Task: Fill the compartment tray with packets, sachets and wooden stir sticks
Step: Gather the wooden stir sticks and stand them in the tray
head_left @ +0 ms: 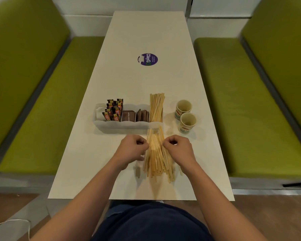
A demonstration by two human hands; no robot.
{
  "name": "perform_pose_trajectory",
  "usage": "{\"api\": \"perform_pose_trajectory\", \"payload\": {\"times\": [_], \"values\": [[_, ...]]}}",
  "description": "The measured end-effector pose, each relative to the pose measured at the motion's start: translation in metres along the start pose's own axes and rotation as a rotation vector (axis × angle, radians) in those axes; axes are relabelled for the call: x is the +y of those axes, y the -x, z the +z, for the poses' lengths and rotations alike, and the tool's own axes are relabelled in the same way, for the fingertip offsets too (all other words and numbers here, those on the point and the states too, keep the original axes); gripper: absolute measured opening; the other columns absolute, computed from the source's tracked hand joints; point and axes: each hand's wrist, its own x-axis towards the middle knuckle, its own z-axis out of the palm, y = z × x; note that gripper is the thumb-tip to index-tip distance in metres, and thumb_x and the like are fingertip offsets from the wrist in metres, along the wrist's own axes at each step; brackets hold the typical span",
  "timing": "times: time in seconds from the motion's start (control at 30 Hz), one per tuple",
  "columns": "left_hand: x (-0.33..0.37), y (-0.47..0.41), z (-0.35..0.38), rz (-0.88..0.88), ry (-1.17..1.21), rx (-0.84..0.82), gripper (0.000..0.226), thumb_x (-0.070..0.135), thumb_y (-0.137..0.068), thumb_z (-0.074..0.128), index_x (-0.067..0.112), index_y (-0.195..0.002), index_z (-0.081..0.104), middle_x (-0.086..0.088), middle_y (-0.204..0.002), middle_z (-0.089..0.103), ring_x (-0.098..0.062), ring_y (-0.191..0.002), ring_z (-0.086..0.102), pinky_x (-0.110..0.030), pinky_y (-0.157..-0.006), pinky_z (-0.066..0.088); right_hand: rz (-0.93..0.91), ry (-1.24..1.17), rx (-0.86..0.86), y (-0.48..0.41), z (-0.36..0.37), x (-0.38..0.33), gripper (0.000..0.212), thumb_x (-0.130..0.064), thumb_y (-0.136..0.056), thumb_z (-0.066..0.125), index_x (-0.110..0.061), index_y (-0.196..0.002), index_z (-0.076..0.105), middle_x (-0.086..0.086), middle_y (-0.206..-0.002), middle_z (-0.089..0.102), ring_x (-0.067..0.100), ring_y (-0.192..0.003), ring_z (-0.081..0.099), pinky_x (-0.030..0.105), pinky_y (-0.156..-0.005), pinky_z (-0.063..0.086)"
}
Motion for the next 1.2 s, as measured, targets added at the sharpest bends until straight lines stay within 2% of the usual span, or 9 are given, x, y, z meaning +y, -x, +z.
{"api": "perform_pose_trajectory", "payload": {"times": [0.13,0.27,0.4,0.53,0.63,0.73,0.83,1.0,1.2], "values": [[0.029,-0.004,-0.015,0.101,0.130,0.019,0.009,0.009,-0.092,0.067,0.002,-0.088,0.072,-0.008,-0.078,0.064,-0.017,-0.071,0.061,-0.039,-0.066,0.064,-0.059,-0.120,0.032,0.001,-0.004,-0.006,0.006,-0.026,-0.089,0.069,-0.025,-0.086,0.073,-0.009,-0.083,0.072,0.012,-0.079,0.068,0.038,-0.077,0.061],[0.067,-0.025,-0.028,0.238,0.201,0.127,0.010,0.011,-0.093,0.067,0.004,-0.089,0.073,-0.004,-0.076,0.066,-0.012,-0.066,0.064,-0.034,-0.065,0.064,-0.092,-0.203,0.108,0.002,-0.009,-0.011,0.006,-0.026,-0.093,0.067,-0.022,-0.090,0.071,-0.006,-0.083,0.071,0.014,-0.074,0.067,0.043,-0.074,0.062],[0.090,-0.056,-0.030,0.351,0.205,0.240,0.010,0.018,-0.091,0.069,0.009,-0.089,0.072,-0.002,-0.078,0.068,-0.017,-0.071,0.068,-0.038,-0.064,0.064,-0.137,-0.313,0.171,0.004,-0.017,-0.017,0.008,-0.019,-0.097,0.064,-0.017,-0.090,0.069,-0.001,-0.083,0.069,0.014,-0.069,0.064,0.029,-0.062,0.058],[0.092,-0.079,-0.017,0.365,0.152,0.305,0.010,0.019,-0.091,0.068,0.010,-0.091,0.070,0.002,-0.081,0.066,-0.015,-0.069,0.064,-0.040,-0.062,0.064,-0.175,-0.347,0.225,0.001,-0.022,-0.022,0.009,-0.020,-0.099,0.063,-0.019,-0.091,0.067,0.006,-0.085,0.068,0.026,-0.077,0.066,0.026,-0.060,0.059],[0.085,-0.091,-0.009,0.343,0.091,0.323,0.009,0.023,-0.090,0.067,0.014,-0.089,0.069,0.004,-0.080,0.068,-0.020,-0.074,0.068,-0.047,-0.069,0.063,-0.188,-0.366,0.266,-0.003,-0.023,-0.024,0.009,-0.020,-0.100,0.062,-0.019,-0.092,0.065,0.007,-0.085,0.067,0.028,-0.078,0.066,0.028,-0.058,0.059],[0.075,-0.098,-0.002,0.309,-0.025,0.304,0.009,0.020,-0.089,0.066,0.012,-0.087,0.068,-0.001,-0.078,0.069,-0.025,-0.078,0.069,-0.049,-0.072,0.061,-0.214,-0.369,0.290,-0.010,-0.024,-0.030,0.007,-0.019,-0.100,0.062,-0.016,-0.094,0.065,0.007,-0.087,0.068,0.027,-0.078,0.067,0.028,-0.058,0.059],[0.069,-0.101,0.002,0.265,-0.099,0.304,0.005,0.014,-0.087,0.067,0.010,-0.087,0.069,-0.005,-0.077,0.070,-0.024,-0.076,0.069,-0.044,-0.071,0.062,-0.240,-0.363,0.313,-0.022,-0.023,-0.046,0.006,-0.021,-0.100,0.062,-0.018,-0.095,0.065,0.004,-0.088,0.069,0.025,-0.076,0.069,0.027,-0.058,0.059],[0.065,-0.109,0.001,0.272,-0.209,0.303,0.008,0.012,-0.085,0.067,0.009,-0.090,0.073,-0.003,-0.078,0.070,-0.016,-0.071,0.065,-0.022,-0.060,0.050,-0.288,-0.270,0.349,-0.052,-0.014,-0.072,0.008,-0.024,-0.099,0.063,-0.026,-0.091,0.062,-0.006,-0.083,0.069,0.017,-0.070,0.070,0.044,-0.068,0.062],[0.055,-0.115,0.002,0.287,-0.263,0.311,0.014,0.011,-0.088,0.070,0.008,-0.101,0.072,-0.001,-0.082,0.069,-0.017,-0.074,0.066,-0.026,-0.068,0.053,-0.271,-0.172,0.291,-0.083,0.005,-0.084,0.007,-0.026,-0.095,0.062,-0.025,-0.089,0.061,-0.008,-0.085,0.068,0.020,-0.073,0.071,0.048,-0.071,0.061]]}}
